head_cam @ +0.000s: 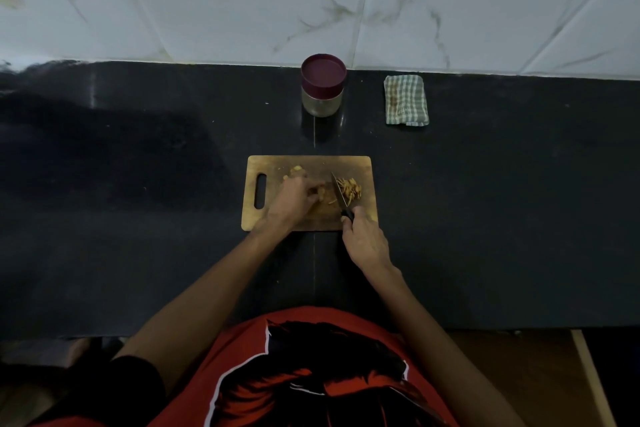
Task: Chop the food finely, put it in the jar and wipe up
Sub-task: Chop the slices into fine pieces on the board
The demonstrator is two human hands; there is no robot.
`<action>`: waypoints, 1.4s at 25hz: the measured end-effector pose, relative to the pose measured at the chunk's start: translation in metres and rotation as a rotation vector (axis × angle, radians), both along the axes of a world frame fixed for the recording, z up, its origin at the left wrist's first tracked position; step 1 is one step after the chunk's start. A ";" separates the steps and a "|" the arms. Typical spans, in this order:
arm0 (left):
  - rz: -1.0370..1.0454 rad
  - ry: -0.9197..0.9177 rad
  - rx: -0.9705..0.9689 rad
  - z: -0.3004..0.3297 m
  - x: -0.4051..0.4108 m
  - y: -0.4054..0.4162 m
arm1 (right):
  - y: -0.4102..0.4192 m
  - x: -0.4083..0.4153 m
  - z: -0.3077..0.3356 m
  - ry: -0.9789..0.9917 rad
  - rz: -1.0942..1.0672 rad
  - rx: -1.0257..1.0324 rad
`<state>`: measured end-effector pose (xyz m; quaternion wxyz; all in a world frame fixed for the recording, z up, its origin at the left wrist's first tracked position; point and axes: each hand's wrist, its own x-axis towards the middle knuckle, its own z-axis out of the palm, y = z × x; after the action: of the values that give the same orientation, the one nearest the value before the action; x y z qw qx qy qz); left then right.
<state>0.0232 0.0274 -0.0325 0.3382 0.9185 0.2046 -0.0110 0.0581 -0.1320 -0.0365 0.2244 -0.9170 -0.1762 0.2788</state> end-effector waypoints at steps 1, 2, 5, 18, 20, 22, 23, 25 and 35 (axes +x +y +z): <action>-0.004 -0.001 0.023 -0.002 -0.001 0.000 | 0.000 0.000 0.000 0.000 0.000 0.001; 0.006 -0.012 0.040 -0.003 -0.002 -0.001 | 0.000 0.000 0.000 -0.002 0.001 0.002; 0.041 -0.038 0.065 -0.006 -0.005 -0.003 | 0.000 0.000 0.002 -0.013 0.007 -0.004; 0.013 -0.024 0.034 -0.003 -0.007 -0.003 | 0.001 0.000 0.004 0.000 0.008 -0.018; 0.010 -0.025 0.027 -0.002 -0.005 -0.002 | 0.001 0.000 0.004 -0.001 0.006 -0.016; 0.006 -0.009 0.026 -0.001 -0.003 -0.002 | 0.001 0.000 0.004 -0.006 0.009 -0.019; 0.007 -0.006 0.022 -0.001 -0.002 -0.001 | 0.001 0.000 0.004 -0.008 0.010 -0.018; 0.021 -0.002 0.016 -0.001 -0.002 -0.001 | 0.000 0.000 0.004 -0.007 0.006 -0.011; 0.065 -0.022 0.023 -0.003 -0.004 -0.006 | -0.001 -0.001 0.006 0.005 0.012 -0.012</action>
<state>0.0189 0.0214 -0.0357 0.3300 0.9153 0.2305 0.0124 0.0575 -0.1327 -0.0309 0.2177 -0.9165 -0.1795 0.2835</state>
